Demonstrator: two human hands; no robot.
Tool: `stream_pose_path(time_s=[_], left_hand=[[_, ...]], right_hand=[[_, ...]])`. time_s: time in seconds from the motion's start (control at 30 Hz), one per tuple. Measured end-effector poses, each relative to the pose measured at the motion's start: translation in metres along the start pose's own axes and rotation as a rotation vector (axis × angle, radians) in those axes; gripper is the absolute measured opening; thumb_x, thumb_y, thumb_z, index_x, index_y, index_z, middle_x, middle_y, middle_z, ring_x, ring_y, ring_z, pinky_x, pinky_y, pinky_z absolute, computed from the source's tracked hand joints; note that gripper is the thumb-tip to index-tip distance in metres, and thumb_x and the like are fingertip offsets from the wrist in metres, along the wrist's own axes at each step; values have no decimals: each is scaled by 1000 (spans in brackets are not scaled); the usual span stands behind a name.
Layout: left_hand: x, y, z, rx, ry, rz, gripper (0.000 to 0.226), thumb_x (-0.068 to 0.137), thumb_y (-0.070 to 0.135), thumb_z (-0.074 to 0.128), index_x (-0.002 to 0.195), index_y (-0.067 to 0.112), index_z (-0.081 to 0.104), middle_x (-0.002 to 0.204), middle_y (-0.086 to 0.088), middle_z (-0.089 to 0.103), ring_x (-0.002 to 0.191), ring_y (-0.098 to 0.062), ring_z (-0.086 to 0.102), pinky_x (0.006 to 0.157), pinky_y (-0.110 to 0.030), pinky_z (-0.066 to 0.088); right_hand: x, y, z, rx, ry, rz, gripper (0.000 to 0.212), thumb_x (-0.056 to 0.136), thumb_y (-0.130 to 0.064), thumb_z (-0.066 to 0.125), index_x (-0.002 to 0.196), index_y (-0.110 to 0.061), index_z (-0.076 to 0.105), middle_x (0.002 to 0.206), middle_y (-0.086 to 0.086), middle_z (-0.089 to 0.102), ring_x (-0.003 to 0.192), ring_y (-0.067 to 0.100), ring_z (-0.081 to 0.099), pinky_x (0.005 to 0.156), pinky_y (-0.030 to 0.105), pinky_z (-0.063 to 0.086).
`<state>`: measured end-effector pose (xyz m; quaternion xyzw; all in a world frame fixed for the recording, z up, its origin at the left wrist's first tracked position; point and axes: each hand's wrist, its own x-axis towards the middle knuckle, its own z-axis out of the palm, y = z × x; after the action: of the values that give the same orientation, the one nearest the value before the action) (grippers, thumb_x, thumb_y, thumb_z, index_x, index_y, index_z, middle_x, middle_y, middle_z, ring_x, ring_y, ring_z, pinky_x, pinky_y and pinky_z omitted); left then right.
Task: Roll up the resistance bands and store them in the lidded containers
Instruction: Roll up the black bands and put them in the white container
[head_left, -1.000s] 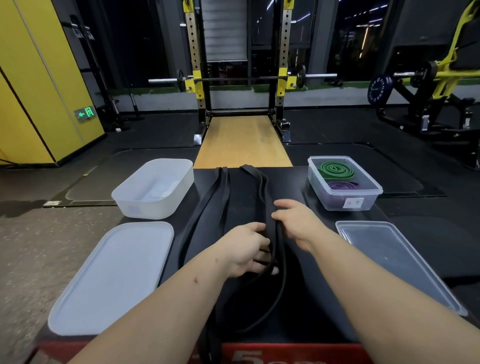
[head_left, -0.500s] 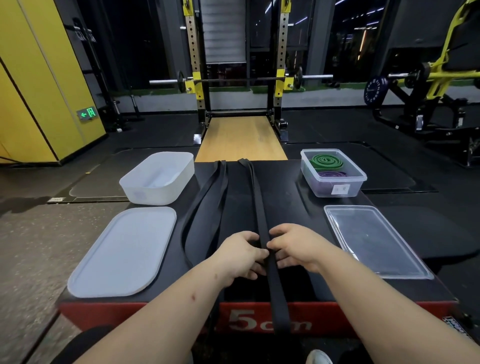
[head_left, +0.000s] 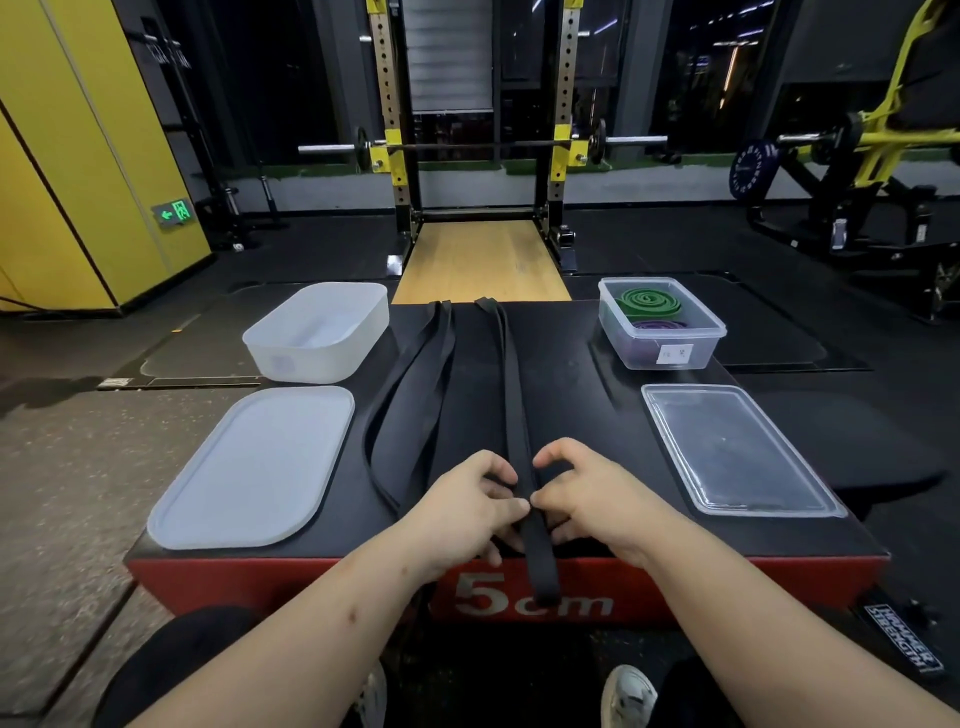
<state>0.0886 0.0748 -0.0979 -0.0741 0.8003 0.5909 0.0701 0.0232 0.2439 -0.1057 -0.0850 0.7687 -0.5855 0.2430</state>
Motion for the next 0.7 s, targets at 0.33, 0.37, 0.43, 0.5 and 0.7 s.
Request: stream_pose_path(time_s=[0.33,0.37,0.43,0.5,0.7], left_hand=[[-17,-25,6,627,124,377,19,97,38,62,115,41,63,113,25,60,110,7,50,97,-17,40],[-20,-28,7,681,121,423,24,97,39,61,121,40,63,122,28,55,119,9,42,105,-17,34],[-26,-35,7,715,146,500,26,97,39,61,123,38,64,132,26,46,128,7,34,109,-12,24],[-33,-39,8,680,167,571,19,95,37,63,114,35,68,128,23,43,127,5,37,106,-9,26],[-45,-48,9,843,60,741,44,85,59,66,118,30,62,131,18,46,135,-2,35,116,-24,23]], right_hand=[[0,10,6,61,38,-54,15,93,3,62,92,-8,72,79,7,69,66,12,66,64,28,58],[0,10,6,63,39,-56,16,93,3,62,92,-9,72,81,8,69,68,13,67,64,28,58],[-2,13,6,64,44,-53,18,94,2,61,92,-11,73,86,9,68,74,15,67,63,28,58],[-2,15,5,58,52,-53,23,95,0,62,86,-17,76,86,9,66,80,18,65,64,29,59],[-2,14,7,31,90,-41,21,95,-3,64,87,-17,77,85,6,65,81,15,61,59,23,54]])
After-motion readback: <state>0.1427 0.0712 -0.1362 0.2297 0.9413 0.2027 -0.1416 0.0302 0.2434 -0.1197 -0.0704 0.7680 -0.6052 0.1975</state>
